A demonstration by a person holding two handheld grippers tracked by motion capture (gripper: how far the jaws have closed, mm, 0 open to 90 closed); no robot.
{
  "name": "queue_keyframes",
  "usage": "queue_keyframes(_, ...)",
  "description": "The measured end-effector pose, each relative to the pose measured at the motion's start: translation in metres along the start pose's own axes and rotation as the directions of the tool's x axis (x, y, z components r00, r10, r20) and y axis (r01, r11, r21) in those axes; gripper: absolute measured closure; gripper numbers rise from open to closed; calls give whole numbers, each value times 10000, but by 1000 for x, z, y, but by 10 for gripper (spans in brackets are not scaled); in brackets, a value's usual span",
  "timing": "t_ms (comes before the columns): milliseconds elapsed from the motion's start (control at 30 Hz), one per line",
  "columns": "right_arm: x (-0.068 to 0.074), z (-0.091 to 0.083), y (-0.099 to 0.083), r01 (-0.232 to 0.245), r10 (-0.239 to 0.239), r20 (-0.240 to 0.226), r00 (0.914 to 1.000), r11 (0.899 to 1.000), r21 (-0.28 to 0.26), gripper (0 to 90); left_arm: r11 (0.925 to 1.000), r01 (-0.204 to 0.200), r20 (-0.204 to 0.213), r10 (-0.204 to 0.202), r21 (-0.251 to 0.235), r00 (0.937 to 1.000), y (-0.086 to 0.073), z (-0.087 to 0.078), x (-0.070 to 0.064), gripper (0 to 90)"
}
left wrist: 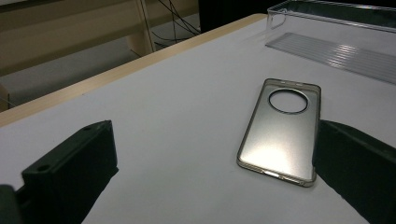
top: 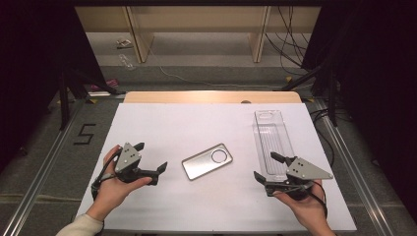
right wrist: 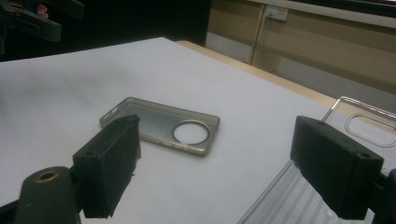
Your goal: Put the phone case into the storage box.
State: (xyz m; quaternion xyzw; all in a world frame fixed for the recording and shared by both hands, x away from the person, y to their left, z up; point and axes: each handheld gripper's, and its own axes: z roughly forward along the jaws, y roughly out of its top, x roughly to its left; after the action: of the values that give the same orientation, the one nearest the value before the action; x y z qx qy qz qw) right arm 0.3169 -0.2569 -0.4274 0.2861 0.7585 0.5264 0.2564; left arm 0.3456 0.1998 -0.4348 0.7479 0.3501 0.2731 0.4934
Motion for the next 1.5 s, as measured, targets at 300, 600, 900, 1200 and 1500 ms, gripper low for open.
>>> queue_keyframes(300,2,1,0,-5,5,75,10000,10000,-7,171,10000,40,-7,-40,-28,10000,0,-1,0,0)
queue_keyframes(600,27,23,7,495,-477,-416,9980,9978,443,256,10000,52,-55,-52,-50,10000,1,0,0,11)
queue_keyframes(900,47,59,15,547,-488,-985,9939,9968,588,367,10000,57,-75,-57,-10,10000,0,1,0,22)
queue_keyframes(1200,62,101,20,624,-443,-1491,9878,9910,1185,581,10000,45,-97,-45,-2,9999,0,1,1,29)
queue_keyframes(1500,73,140,26,415,24,-1839,9829,9712,2347,841,10000,18,-164,-18,20,9999,0,1,1,34)
